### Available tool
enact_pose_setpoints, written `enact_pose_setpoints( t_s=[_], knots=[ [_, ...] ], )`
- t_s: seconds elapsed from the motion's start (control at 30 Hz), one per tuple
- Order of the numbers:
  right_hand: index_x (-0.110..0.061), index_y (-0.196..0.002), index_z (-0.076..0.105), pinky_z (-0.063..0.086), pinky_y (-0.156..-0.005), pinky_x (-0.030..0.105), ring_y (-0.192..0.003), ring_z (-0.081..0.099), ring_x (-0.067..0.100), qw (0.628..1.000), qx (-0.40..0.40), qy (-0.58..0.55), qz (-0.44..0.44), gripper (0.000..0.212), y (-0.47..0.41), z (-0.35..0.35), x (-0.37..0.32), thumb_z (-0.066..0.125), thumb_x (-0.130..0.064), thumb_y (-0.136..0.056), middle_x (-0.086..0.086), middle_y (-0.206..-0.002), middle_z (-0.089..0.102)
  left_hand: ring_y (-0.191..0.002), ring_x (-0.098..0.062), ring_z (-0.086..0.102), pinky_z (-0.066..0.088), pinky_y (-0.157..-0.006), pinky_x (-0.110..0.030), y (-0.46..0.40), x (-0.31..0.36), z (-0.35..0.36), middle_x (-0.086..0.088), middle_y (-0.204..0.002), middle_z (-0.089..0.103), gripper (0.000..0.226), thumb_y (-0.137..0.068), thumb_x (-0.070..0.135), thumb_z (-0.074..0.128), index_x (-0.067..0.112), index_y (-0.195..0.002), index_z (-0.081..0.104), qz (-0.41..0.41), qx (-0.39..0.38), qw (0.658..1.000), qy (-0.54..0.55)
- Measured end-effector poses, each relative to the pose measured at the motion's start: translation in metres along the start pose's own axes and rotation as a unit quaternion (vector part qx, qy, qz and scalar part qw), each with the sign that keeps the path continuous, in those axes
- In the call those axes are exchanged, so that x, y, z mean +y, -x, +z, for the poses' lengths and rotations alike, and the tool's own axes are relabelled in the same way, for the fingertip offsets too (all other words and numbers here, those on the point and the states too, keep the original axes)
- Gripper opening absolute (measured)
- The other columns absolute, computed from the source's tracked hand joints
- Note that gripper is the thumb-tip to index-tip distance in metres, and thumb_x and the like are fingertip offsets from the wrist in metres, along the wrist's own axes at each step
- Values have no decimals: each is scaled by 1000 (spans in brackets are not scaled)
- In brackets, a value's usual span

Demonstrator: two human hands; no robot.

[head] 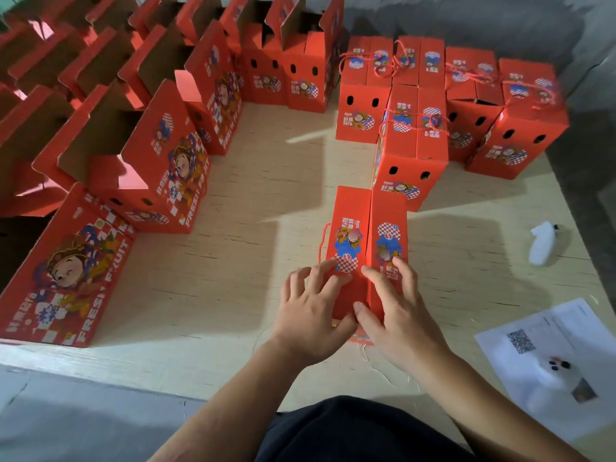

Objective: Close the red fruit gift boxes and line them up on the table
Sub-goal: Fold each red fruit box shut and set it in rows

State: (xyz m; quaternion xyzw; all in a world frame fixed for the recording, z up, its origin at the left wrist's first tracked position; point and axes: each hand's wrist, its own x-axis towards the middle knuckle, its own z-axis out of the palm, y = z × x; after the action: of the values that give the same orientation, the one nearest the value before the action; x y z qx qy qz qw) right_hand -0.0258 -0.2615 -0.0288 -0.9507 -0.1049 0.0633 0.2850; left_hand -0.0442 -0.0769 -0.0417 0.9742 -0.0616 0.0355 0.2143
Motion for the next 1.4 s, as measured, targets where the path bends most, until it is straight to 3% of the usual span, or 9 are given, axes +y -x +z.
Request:
enact_pose_setpoints(
  t_s=[0.17,0.33,0.43,0.57,0.77,0.9,1.1,1.23,1.4],
  knots=[
    [-39,-126,54,48,-104,48,-138,39,21,992,50,-115,22,33,-17,1,-2,55,-48,-95,-7,-138,23,-129,-33,37,33,-112,-46,-5,13,-2,5,-151,41,68,-76,59,49,34,-140,54,0,-29,1000,1],
    [-38,-153,23,38,-93,21,-117,37,-4,972,74,-194,112,89,-41,2,-4,73,-18,-82,-5,-146,21,-133,-28,36,30,-113,-42,-26,19,3,8,-150,33,61,-89,56,49,42,-147,43,-105,-41,992,51],
    [-40,-151,27,36,-81,1,-111,40,-9,959,100,-238,118,87,-41,3,-1,69,-12,-80,-6,-151,21,-132,-25,38,32,-113,-42,-47,20,7,5,-146,30,76,-87,64,57,46,-156,29,-130,-40,989,57],
    [-29,-147,43,26,-84,-10,-110,29,-33,956,123,-244,106,74,-42,5,-1,67,-5,-81,4,-148,29,-129,-31,40,37,-111,-46,-67,17,9,3,-141,26,83,-83,58,66,48,-154,24,-127,-64,988,56],
    [-21,-140,52,24,-85,-10,-113,23,-35,961,139,-222,89,64,-43,7,-2,73,-8,-81,10,-142,35,-133,-36,34,45,-100,-54,-78,12,8,0,-148,15,88,-76,56,69,52,-148,19,-162,-108,978,73],
    [-30,-137,50,30,-80,-9,-108,39,-25,954,127,-248,110,62,-40,2,-4,72,-11,-82,0,-140,31,-134,-45,36,37,-112,-51,-89,12,5,-12,-153,19,94,-80,46,76,42,-154,17,-160,-140,969,124],
    [-17,-145,51,24,-98,-2,-124,29,-11,953,167,-245,65,67,-43,-15,-7,60,-15,-78,7,-133,41,-136,-44,32,29,-115,-45,-88,18,3,-11,-156,21,94,-84,43,74,51,-157,16,-166,-132,962,174],
    [-30,-157,35,24,-122,29,-146,19,6,971,90,-201,88,78,-44,-8,-11,65,-12,-88,11,-159,22,-142,-45,30,26,-119,-43,-86,23,3,-15,-164,12,90,-90,36,66,45,-161,12,-151,-127,970,140],
    [-33,-159,32,32,-119,37,-147,34,27,977,89,-164,100,78,-45,-6,-14,63,-16,-89,7,-163,12,-136,-51,42,39,-112,-45,-83,23,5,-18,-169,-5,80,-93,24,57,44,-161,19,-115,-119,979,121]
  ],
)
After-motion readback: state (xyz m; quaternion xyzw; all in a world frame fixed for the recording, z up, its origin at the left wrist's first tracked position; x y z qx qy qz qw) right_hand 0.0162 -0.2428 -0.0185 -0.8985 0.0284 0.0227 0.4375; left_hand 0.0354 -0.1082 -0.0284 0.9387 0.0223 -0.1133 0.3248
